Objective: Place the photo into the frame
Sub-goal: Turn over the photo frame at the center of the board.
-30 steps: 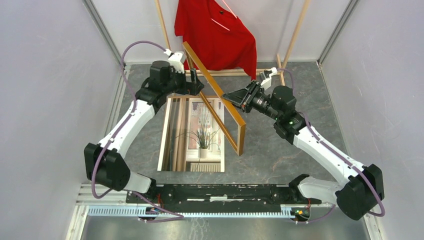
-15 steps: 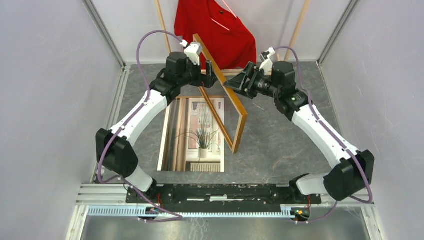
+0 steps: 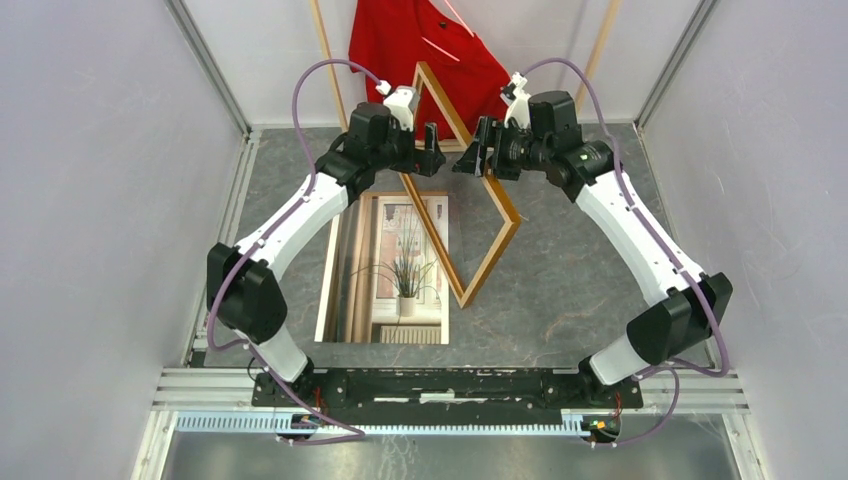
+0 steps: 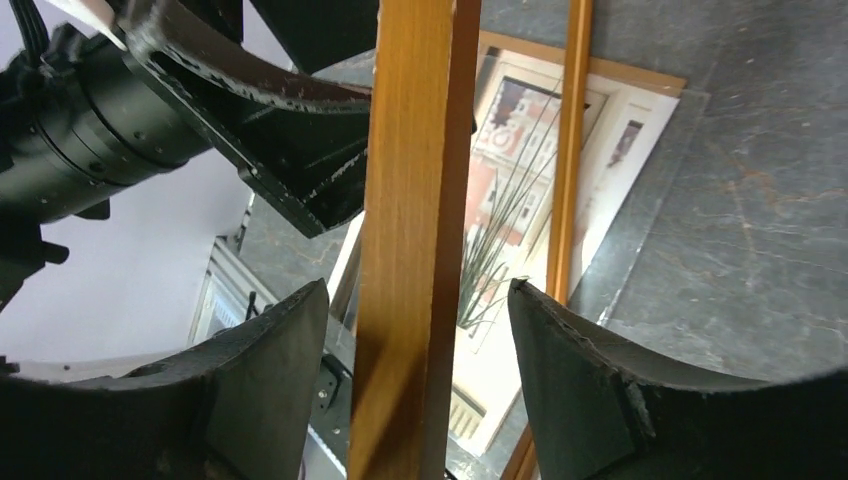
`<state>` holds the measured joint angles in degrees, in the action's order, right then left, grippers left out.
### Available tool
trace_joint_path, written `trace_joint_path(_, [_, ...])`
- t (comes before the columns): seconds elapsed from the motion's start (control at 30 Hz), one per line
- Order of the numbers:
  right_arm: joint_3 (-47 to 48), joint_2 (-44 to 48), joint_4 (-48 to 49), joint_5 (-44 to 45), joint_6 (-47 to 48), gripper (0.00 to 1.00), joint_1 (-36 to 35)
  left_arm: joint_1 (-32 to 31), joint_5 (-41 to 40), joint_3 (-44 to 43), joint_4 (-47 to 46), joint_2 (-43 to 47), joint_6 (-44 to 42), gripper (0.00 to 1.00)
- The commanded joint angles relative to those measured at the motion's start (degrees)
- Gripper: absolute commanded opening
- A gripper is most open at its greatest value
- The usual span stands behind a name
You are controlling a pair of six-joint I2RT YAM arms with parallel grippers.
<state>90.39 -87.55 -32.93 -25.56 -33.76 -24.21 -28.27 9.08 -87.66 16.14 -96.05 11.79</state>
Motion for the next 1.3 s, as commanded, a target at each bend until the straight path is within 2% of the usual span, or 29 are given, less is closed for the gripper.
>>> trace_joint_path(0.0, [7.95, -0.60, -8.57, 6.41, 8.46, 0.67, 0.23, -0.34, -0.95, -1.48, 0.69, 0.82, -1.46, 1.00])
trace_joint_path(0.07, [8.82, -0.50, -10.62, 7.87, 10.57, 0.58, 0.25, -0.29, -1.16, -0.77, 1.42, 1.59, -2.06, 1.00])
trace_joint_path(0.2, [6.20, 1.78, -12.82, 10.77, 13.54, 0.31, 0.27, -0.23, -2.13, 1.21, 2.89, 3.66, -4.14, 1.00])
trace_joint_path(0.33, [3.23, 5.53, -16.07, 15.87, 16.81, 0.18, 0.34, 0.16, -3.35, 4.59, 3.96, 6.36, -6.69, 1.00])
trace_joint_path(0.47, [-2.28, 11.15, -18.59, 26.45, 18.15, 0.12, 0.71, 1.75, -3.22, 7.88, 4.87, 8.15, -7.98, 1.00])
trace_joint_path(0.6, [-10.00, 17.53, -18.57, 35.12, 18.07, 0.11, 1.35, 3.41, -2.90, 10.84, 5.69, 9.37, -9.75, 1.00])
trace_joint_path(0.87, [-13.77, 20.54, -23.18, 52.99, 19.43, 0.08, 1.84, 4.01, -4.24, 17.92, 5.07, 10.68, -14.19, 1.00])
trace_joint_path(1.1, [-25.64, 21.79, -22.64, 60.86, 18.78, 0.08, 1.81, 4.57, -3.61, 21.34, 4.81, 12.44, -15.54, 1.00])
trace_joint_path(1.27, [-27.60, 20.40, -22.78, 62.51, 19.24, 0.07, 1.80, 4.71, -2.81, 22.33, 4.21, 13.47, -15.66, 1.00])
